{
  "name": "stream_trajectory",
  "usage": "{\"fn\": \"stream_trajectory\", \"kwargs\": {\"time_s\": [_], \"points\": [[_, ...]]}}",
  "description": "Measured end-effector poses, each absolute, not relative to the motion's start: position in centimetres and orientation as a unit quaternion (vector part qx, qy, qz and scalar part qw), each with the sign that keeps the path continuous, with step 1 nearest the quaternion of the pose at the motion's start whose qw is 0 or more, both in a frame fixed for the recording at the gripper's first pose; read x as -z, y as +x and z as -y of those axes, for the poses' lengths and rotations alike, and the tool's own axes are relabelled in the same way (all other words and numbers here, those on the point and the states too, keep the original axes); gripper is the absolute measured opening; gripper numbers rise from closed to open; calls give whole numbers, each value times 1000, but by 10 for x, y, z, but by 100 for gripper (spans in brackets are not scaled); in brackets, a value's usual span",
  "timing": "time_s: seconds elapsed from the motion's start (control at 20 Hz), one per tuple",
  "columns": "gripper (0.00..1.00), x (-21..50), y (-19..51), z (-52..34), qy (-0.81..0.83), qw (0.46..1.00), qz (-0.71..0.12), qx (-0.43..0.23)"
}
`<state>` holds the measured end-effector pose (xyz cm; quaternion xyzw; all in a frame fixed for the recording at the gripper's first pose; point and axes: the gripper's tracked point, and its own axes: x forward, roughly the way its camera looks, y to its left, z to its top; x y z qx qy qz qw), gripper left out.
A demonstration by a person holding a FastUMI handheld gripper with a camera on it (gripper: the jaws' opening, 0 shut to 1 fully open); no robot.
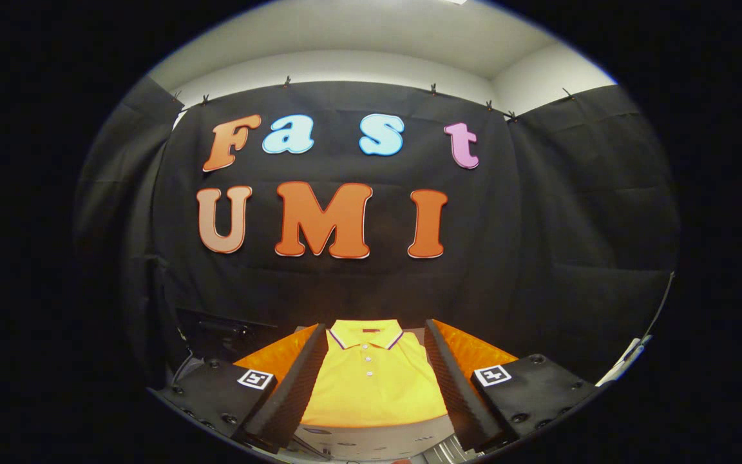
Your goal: Put the clothes into the washing machine and then close the washing machine lid.
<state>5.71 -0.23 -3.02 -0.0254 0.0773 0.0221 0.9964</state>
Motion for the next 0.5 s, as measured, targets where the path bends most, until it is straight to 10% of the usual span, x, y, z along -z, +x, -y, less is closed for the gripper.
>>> {"fn": "stream_trajectory", "kwargs": {"time_s": [0.5], "points": [[98, 130, 183, -16, 27, 968, -240, -66]]}}
